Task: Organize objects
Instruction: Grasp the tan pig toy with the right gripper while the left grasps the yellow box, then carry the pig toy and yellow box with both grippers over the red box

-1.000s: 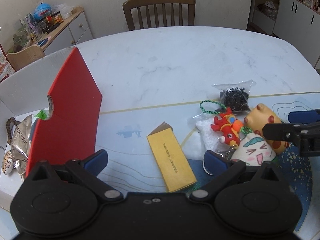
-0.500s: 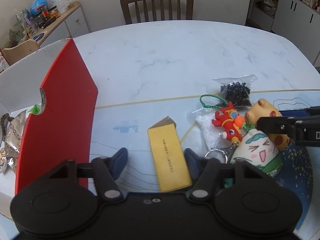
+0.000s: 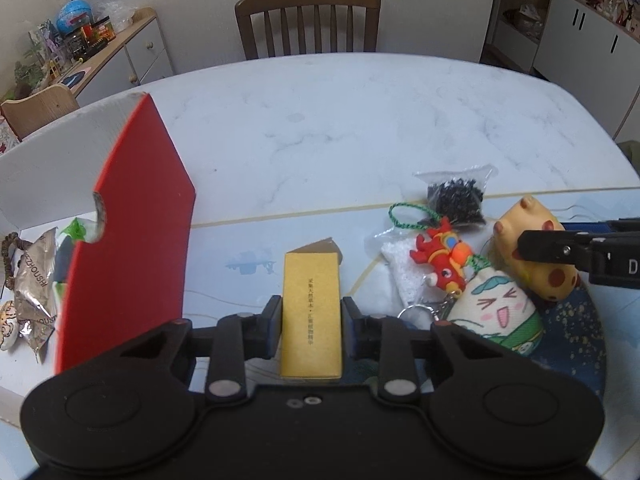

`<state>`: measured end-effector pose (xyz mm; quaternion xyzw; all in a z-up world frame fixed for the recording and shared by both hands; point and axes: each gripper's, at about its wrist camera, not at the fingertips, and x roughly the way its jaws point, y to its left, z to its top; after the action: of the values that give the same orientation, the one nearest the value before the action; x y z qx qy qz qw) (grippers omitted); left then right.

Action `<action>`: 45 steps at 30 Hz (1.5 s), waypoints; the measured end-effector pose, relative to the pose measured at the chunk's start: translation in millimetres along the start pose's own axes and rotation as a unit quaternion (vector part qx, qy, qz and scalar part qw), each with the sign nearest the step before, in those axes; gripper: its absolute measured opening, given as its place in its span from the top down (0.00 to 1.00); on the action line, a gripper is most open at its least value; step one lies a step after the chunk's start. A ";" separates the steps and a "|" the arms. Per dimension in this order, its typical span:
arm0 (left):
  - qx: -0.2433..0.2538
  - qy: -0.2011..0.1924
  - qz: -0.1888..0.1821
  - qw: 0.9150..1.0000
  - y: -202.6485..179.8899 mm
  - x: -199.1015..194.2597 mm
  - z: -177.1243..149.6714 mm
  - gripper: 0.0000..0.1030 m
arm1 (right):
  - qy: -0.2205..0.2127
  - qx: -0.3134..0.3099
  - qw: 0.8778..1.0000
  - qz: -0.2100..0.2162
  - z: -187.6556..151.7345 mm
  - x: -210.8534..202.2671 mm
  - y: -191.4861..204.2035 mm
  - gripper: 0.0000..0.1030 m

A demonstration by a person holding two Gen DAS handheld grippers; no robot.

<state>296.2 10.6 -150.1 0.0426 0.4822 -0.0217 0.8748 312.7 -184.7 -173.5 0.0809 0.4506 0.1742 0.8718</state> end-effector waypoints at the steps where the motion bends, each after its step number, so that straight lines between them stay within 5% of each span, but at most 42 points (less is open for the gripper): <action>1: -0.001 -0.001 -0.003 1.000 0.2 -3.0 0.8 0.72 | -0.002 0.002 1.000 0.000 0.5 -4.4 0.8 0.61; 26: -0.017 -0.034 -0.085 0.996 47.0 -105.0 1.4 0.72 | -0.039 -0.046 0.998 0.026 4.9 -102.0 105.8 0.61; 45: -0.027 -0.049 -0.048 0.997 166.6 -127.9 -0.3 0.72 | -0.043 -0.090 0.994 0.036 17.6 -84.9 224.7 0.61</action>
<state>240.8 176.0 -33.3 -0.0048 0.4406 -0.0525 0.8962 229.8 -8.3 -32.0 0.0255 0.3920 0.2415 0.8873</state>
